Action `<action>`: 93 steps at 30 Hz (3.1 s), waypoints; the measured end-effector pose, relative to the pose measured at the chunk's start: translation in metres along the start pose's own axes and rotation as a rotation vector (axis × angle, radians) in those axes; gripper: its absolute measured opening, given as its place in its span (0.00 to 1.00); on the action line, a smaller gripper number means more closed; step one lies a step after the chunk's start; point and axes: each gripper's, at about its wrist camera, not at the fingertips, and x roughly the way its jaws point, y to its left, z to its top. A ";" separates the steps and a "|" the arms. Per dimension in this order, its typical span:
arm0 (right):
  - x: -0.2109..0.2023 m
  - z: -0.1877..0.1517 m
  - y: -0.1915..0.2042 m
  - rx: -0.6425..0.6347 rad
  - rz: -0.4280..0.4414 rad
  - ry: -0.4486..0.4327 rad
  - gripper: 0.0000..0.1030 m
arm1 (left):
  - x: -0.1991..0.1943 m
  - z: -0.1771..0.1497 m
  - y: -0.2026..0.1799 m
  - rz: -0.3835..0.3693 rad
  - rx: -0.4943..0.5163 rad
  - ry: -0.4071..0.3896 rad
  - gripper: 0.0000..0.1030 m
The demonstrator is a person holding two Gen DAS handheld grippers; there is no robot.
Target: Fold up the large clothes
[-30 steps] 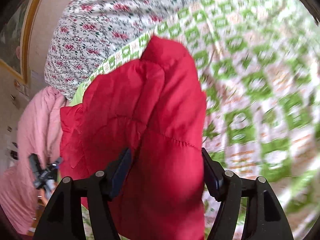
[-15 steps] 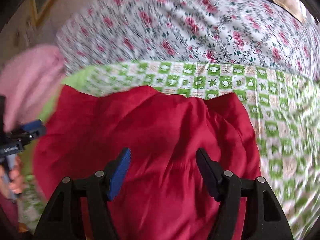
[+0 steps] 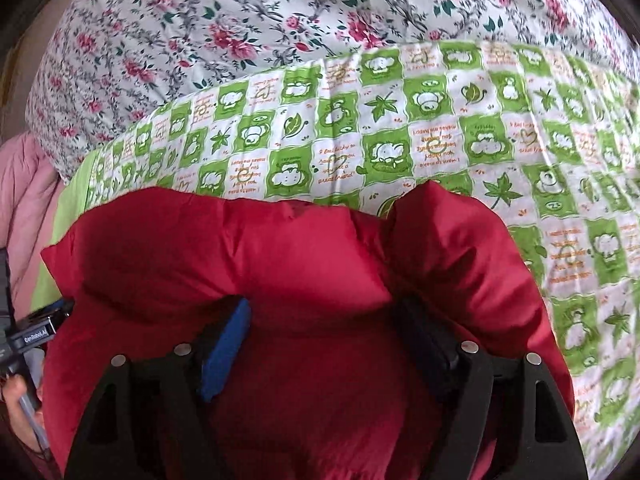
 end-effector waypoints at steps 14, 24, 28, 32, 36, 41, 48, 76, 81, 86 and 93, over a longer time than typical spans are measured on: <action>-0.102 -0.036 0.026 -0.049 0.012 -0.116 0.77 | -0.089 -0.045 -0.007 0.100 0.070 -0.075 0.96; -0.152 -0.124 0.043 -0.112 0.023 -0.076 0.78 | -0.134 -0.115 -0.031 0.038 0.123 -0.088 0.96; -0.140 -0.136 0.036 -0.129 -0.014 -0.046 0.79 | -0.130 -0.137 -0.040 0.015 0.136 -0.056 0.96; -0.117 -0.133 0.025 -0.115 -0.033 -0.010 0.84 | -0.115 -0.144 -0.043 0.037 0.141 -0.040 1.00; -0.105 -0.130 0.027 -0.128 -0.067 -0.019 0.88 | -0.104 -0.142 -0.046 0.058 0.157 -0.031 1.00; -0.098 -0.126 0.023 -0.118 -0.062 -0.018 0.92 | -0.094 -0.138 -0.049 0.068 0.169 -0.030 1.00; -0.094 -0.119 0.022 -0.116 -0.071 -0.008 0.94 | -0.090 -0.133 -0.051 0.074 0.168 -0.032 1.00; -0.163 -0.160 0.042 -0.177 -0.008 -0.040 0.89 | -0.119 -0.146 -0.038 0.050 0.123 -0.035 1.00; -0.171 -0.174 0.044 -0.202 -0.021 -0.024 0.91 | -0.129 -0.159 -0.036 0.062 0.128 -0.042 1.00; -0.173 -0.184 0.049 -0.240 -0.024 -0.015 0.91 | -0.134 -0.168 -0.031 0.073 0.132 -0.043 1.00; -0.174 -0.195 0.059 -0.290 -0.004 0.006 0.91 | -0.139 -0.178 -0.032 0.104 0.149 -0.047 1.00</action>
